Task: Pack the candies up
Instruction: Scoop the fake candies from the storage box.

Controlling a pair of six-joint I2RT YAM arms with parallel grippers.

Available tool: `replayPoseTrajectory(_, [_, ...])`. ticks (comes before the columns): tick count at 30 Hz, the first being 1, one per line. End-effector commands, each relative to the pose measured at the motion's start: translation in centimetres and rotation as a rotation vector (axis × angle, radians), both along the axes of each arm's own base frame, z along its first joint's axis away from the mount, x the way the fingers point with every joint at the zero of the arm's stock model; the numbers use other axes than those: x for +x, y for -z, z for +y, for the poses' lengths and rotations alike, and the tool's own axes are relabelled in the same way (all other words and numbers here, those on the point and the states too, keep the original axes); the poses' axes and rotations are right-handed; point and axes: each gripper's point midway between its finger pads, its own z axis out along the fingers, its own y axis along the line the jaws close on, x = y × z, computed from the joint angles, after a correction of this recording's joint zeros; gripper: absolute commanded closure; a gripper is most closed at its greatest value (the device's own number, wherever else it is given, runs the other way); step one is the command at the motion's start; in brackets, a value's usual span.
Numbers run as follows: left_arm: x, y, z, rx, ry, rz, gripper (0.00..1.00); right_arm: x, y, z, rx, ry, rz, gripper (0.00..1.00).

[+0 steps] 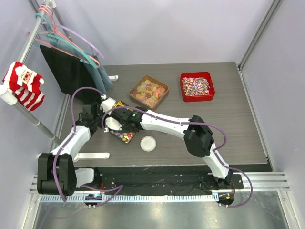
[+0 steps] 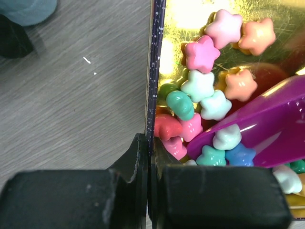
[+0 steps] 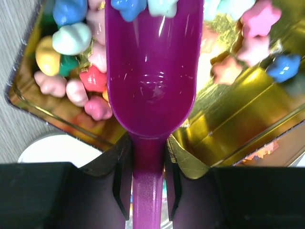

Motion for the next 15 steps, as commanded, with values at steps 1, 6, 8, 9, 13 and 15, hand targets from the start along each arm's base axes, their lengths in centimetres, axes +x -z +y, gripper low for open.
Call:
replayPoseTrajectory(1, [2.8,-4.8,-2.0,-0.088,0.054,-0.19,1.0,0.6,-0.9,2.7,0.119,0.052,-0.014,0.99])
replayPoseTrajectory(6, [2.7,-4.6,-1.9,-0.086,0.054,-0.186,1.0,0.4,-0.6,4.0,0.18,0.073,0.009,0.99])
replayPoseTrajectory(8, [2.7,-4.7,-2.0,-0.088,0.056,-0.187,1.0,0.2,-0.4,4.3,0.195,0.077,0.024,0.99])
replayPoseTrajectory(9, [2.7,-4.6,-2.0,-0.087,0.055,-0.186,1.0,0.1,-0.7,4.3,0.209,0.085,0.037,0.99])
replayPoseTrajectory(13, [2.7,-4.7,-2.0,-0.086,0.056,-0.19,1.0,-0.7,-1.5,5.0,0.274,0.084,0.104,0.99])
replayPoseTrajectory(15, [2.7,-4.7,-2.0,-0.086,0.056,-0.19,1.0,-0.7,-1.9,5.1,0.295,0.098,0.117,0.99])
